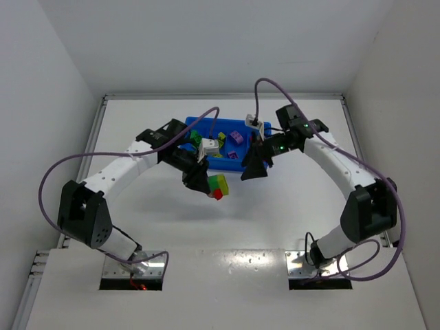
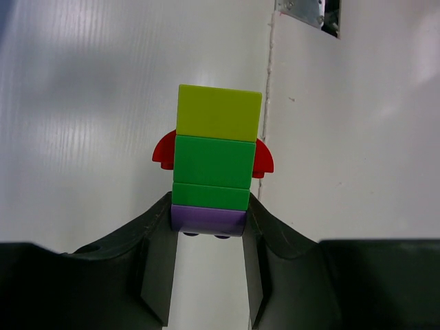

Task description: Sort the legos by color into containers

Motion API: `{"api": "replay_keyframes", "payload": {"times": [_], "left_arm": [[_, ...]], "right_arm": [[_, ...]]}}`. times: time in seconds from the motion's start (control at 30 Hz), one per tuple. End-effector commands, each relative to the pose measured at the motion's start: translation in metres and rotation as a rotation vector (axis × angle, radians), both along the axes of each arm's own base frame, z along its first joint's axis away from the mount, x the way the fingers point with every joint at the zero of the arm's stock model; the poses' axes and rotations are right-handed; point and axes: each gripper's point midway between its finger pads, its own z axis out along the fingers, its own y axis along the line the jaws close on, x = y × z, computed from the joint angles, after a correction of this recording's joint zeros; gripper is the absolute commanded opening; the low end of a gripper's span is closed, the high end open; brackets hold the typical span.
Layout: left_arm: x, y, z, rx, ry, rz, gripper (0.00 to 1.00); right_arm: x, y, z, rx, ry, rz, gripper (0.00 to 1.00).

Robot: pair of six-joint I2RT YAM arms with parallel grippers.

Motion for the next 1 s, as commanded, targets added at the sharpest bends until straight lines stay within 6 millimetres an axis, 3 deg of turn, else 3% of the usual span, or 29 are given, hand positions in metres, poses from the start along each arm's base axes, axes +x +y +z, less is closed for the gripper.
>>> {"api": "replay_keyframes", "payload": {"times": [0.0,0.2,0.4,0.63,0.83,0.97], "left_arm": [[0.003,0.008,0.031,-0.095,-0.032,0.002,0.14],[0.012,0.018,0.034,-0.120,-0.023,0.044,0.03],[0.012,0.020,0.032,-0.125,-0.018,0.046,0.02],[0.011,0.019,0.033,-0.133,-0.015,0.042,0.02],[0.008,0.020,0.028,-0.126,0.002,0.043,0.02],[0.010,0.020,0.029,-0.128,0.002,0.047,0.02]], "right_arm": [[0.011,0.021,0.012,0.037,-0.103,0.047,0.79],[0.003,0.045,-0.006,0.006,-0.104,0.107,0.79],[0.007,0.059,-0.031,-0.028,-0.078,0.107,0.79],[0.012,0.081,-0.024,-0.019,-0.074,0.135,0.78],[0.005,0.096,-0.020,-0.017,-0.076,0.178,0.63],[0.002,0.098,-0.018,-0.016,-0.076,0.187,0.45]]}}
